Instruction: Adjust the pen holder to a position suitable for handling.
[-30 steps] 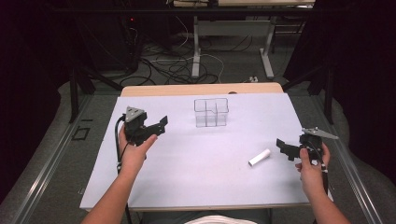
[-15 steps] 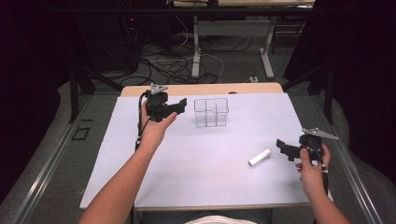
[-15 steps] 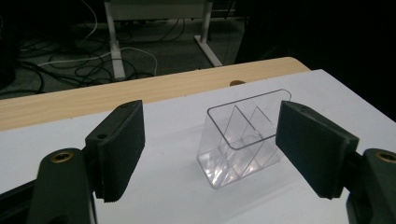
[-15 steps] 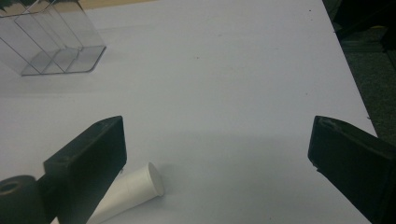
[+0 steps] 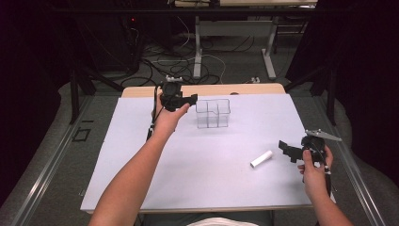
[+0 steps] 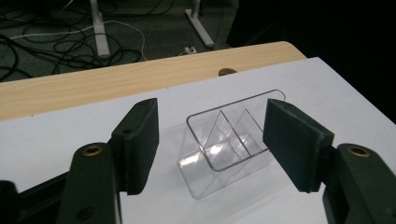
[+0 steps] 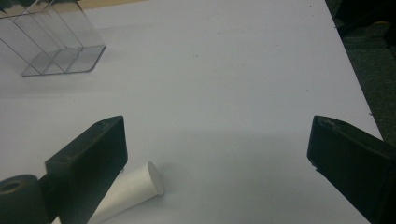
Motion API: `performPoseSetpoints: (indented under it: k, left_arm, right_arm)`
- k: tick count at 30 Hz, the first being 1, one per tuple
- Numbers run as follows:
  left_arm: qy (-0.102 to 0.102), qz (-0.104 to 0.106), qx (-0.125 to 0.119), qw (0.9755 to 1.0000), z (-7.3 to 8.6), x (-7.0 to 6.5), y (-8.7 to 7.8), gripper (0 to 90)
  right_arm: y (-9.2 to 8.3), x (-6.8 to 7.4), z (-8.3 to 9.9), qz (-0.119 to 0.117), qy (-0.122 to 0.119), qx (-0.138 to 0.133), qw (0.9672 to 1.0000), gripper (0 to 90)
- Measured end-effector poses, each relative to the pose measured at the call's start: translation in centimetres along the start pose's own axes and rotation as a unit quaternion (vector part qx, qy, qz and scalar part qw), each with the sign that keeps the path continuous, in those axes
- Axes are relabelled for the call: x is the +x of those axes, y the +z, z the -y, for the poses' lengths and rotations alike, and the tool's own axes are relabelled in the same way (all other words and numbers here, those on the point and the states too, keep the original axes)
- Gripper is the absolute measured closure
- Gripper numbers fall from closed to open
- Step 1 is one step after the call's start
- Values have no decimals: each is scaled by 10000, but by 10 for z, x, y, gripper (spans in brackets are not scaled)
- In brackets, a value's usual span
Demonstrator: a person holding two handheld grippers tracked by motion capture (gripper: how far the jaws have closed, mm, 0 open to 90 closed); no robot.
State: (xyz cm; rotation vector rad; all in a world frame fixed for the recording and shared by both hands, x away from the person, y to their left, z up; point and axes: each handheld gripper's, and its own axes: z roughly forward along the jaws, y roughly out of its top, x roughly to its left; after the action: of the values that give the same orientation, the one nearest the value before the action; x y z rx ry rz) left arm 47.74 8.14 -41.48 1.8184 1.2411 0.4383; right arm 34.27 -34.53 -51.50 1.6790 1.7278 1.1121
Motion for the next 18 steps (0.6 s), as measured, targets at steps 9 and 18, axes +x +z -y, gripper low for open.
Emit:
performPoseSetpoints:
  k: [9,18]
  left_arm:
    - [-253,-41,297,9992,3,1,29,458]
    - [-512,-112,567,9970,12,6,53,507]
  right_arm:
    - [1,0,1,-44,88,61,9999,55]
    - [2,-2,1,-68,68,82,9999,64]
